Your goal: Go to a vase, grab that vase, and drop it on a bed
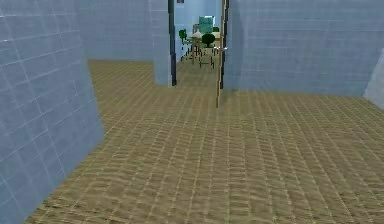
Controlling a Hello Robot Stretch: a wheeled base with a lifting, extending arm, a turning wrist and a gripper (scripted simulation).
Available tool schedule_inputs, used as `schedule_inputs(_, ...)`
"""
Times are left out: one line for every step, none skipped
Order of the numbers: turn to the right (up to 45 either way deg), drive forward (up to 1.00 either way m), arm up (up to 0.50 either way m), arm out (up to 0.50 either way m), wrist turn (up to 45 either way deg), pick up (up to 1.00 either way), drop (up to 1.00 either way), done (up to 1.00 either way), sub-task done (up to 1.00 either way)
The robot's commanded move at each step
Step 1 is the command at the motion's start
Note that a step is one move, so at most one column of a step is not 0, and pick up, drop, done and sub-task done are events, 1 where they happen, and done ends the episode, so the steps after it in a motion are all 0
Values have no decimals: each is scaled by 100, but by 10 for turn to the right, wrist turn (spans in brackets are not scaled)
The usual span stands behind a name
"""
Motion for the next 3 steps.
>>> schedule_inputs(0, 100, 0, 0, 0, 0, 0, 0, 0)
schedule_inputs(0, 100, 0, 0, 0, 0, 0, 0, 0)
schedule_inputs(0, 90, 0, 0, 0, 0, 0, 0, 0)
